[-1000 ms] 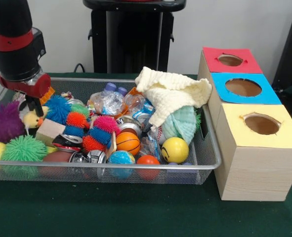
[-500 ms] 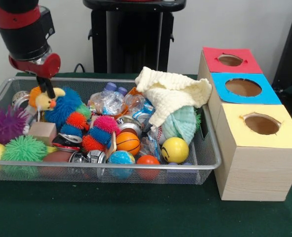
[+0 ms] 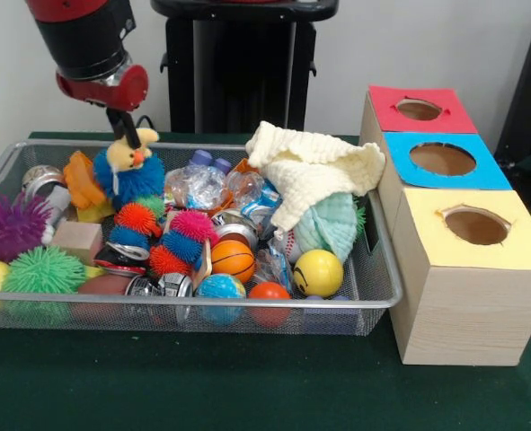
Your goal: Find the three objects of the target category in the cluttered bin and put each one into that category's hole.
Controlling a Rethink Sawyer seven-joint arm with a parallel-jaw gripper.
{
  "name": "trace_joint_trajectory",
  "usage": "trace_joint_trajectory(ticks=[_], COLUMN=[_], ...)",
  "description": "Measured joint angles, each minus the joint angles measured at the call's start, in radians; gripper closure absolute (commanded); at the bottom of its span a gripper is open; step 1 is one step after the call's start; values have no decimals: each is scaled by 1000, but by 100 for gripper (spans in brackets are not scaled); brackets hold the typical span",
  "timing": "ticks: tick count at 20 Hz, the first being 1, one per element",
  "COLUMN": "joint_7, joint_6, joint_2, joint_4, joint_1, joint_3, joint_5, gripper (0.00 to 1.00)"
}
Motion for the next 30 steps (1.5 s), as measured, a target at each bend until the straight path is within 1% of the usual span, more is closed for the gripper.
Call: trace_joint_trajectory(ticks=[1, 5, 10, 14, 15, 19, 20, 22, 24, 30], joint_7=[0, 0, 0, 0, 0, 0, 0, 0, 0, 0], joint_6=[0, 0, 8, 25, 35, 53, 68, 81, 107, 154], joint_2=[-9, -26, -69, -99, -116, -147, -164, -175, -184, -157], joint_4=[24, 74, 164, 204, 227, 262, 281, 294, 306, 307], joint_1=[10, 33, 77, 103, 117, 141, 157, 169, 192, 233], joint_3=[0, 0, 0, 0, 0, 0, 0, 0, 0, 1], joint_5=[14, 43, 103, 140, 165, 209, 238, 259, 295, 368], gripper=[100, 100, 100, 100, 100, 100, 100, 100, 100, 100])
